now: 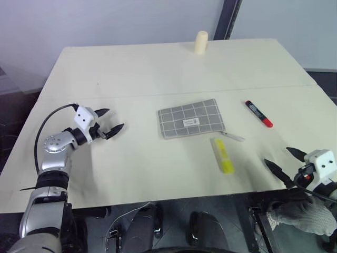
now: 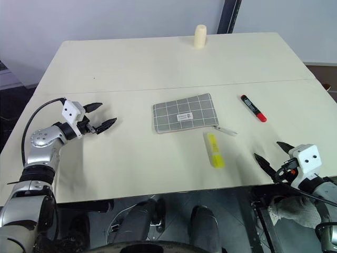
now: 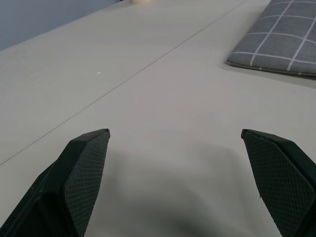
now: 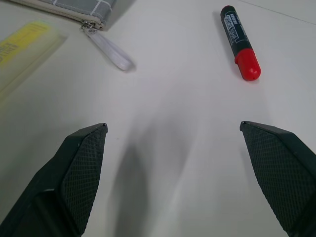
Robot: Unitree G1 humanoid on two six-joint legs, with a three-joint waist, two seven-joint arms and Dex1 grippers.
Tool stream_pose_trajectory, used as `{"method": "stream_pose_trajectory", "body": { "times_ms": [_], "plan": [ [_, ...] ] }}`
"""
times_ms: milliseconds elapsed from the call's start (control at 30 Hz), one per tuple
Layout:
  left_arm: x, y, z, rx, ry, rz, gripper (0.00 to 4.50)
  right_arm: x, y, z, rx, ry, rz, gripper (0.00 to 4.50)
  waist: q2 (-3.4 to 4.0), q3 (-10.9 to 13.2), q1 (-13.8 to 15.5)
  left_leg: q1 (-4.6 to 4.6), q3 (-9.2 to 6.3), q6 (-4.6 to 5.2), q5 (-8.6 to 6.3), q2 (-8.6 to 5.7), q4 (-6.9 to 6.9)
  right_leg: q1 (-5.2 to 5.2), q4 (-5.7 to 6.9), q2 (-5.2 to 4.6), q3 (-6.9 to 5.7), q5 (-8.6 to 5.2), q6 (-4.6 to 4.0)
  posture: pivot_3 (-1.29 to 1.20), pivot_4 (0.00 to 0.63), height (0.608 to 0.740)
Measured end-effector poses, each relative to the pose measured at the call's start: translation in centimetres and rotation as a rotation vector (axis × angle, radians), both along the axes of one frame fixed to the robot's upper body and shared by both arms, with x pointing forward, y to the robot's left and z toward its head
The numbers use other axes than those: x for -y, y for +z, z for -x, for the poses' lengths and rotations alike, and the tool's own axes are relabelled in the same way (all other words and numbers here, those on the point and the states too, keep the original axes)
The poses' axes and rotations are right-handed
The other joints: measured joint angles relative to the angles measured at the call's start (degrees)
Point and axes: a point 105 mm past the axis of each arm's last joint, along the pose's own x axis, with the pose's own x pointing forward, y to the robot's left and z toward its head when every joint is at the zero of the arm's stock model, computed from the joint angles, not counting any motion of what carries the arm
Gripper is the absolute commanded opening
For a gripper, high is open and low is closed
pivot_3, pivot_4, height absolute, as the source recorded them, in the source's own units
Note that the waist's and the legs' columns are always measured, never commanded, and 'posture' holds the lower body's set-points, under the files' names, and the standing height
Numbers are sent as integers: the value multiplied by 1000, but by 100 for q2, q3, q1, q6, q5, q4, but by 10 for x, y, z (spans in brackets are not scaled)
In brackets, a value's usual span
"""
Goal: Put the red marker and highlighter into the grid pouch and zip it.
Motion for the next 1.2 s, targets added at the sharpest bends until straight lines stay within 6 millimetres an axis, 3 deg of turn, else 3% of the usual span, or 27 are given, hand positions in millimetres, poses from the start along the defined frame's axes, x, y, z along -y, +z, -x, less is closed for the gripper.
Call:
{"method": "stream_pose_trajectory", "body": {
  "times_ms": [667, 800, 1000, 1200],
  "plan": [
    [8, 10, -6, 89, 3, -13, 4500, -7, 0, -14, 1, 35, -25, 4473, -1, 0, 2, 0, 1, 0, 0, 0, 1, 0, 0, 0, -1, 2, 3, 0, 150, 740],
    [17, 22, -11, 152, -37, -38, 4500, -14, 17, -28, 54, 45, -76, 3268, -1, 1, -4, 0, 2, 0, 0, 0, 2, 0, 1, 0, -1, 4, 4, 0, 150, 740],
    [56, 16, -9, 208, -183, -98, 4500, -48, 36, -58, 165, 97, -113, 126, -2, 1, -5, -3, 5, 0, 1, -1, 3, -2, 3, 1, -4, 5, 6, 0, 150, 740],
    [99, 0, -1, 258, -364, -231, 4500, -106, 51, -109, 255, 175, -83, 50, -3, 3, -5, -4, 17, 1, 2, 2, 9, -12, 13, 2, -11, 11, 6, 0, 150, 740]
  ]
}}
